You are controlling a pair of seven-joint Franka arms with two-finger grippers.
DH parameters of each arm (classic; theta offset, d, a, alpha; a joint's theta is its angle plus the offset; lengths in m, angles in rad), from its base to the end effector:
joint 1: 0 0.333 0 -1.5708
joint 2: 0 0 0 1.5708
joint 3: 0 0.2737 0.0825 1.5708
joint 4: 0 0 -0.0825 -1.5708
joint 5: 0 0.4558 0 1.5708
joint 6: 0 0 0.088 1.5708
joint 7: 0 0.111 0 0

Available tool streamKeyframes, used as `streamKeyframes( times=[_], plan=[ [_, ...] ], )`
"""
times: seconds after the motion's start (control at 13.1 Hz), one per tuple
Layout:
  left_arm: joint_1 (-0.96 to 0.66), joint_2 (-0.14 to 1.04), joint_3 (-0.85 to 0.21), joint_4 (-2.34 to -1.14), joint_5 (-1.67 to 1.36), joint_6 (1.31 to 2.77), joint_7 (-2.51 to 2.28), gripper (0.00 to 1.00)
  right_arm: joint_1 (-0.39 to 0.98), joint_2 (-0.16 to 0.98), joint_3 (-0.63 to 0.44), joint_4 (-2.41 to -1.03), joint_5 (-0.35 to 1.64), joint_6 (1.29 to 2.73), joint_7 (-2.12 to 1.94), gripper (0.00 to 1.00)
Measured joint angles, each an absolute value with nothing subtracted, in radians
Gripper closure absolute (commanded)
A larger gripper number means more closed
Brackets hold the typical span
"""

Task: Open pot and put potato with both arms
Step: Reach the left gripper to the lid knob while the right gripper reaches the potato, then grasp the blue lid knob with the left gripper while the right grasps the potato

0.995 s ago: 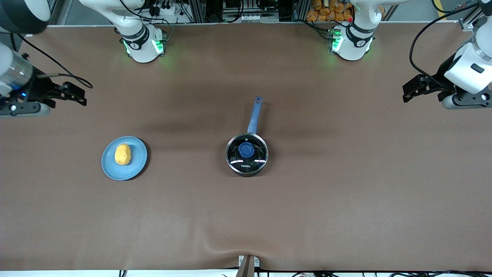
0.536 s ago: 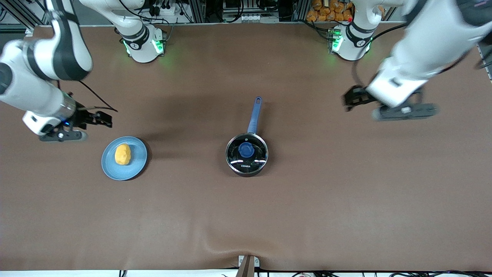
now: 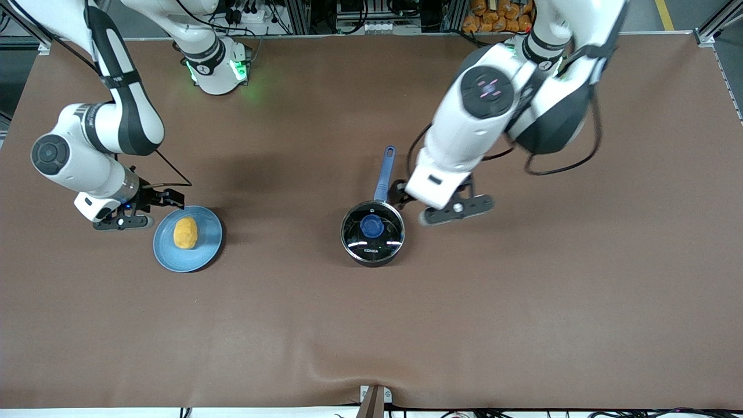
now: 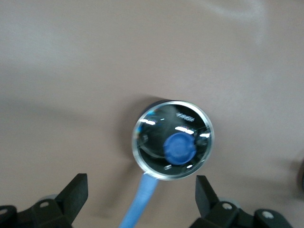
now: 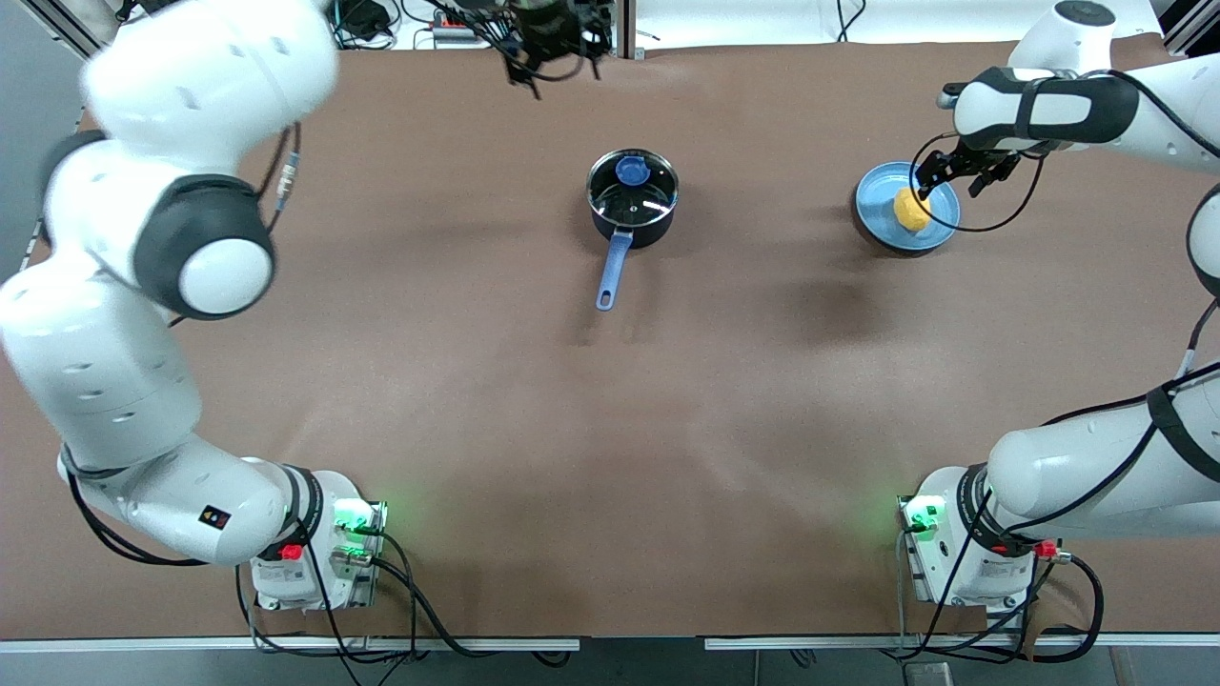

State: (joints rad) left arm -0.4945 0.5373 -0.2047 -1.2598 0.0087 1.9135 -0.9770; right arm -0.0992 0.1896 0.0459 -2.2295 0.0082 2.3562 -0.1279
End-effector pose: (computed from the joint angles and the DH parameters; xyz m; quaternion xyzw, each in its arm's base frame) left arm 0.6111 -0.4739 0.4107 0.9849 0.1540 0.0075 0.0785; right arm 0.5760 -0.0298 0.1827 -0.9989 -0.0340 0.0306 0.0100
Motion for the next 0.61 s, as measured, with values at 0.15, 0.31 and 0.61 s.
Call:
streamKeyframes(
  times=[0.15, 0.31, 0.61],
  plan=[
    [-0.600, 0.621, -0.119, -1.229, 0.009, 1.988, -1.053, 0.00, -0.100, 0.235, 0.046, -2.232, 0.008, 2.406, -0.128, 0.00],
    [-0.685, 0.675, -0.049, -1.214, 0.009, 2.023, -1.107, 0.00, -0.100, 0.273, 0.046, -2.233, 0.008, 2.445, -0.128, 0.00],
    [-0.723, 0.727, -0.020, -1.200, 0.009, 2.056, -1.176, 0.00, -0.100, 0.332, 0.046, -2.232, 0.008, 2.511, -0.128, 0.00]
  ],
)
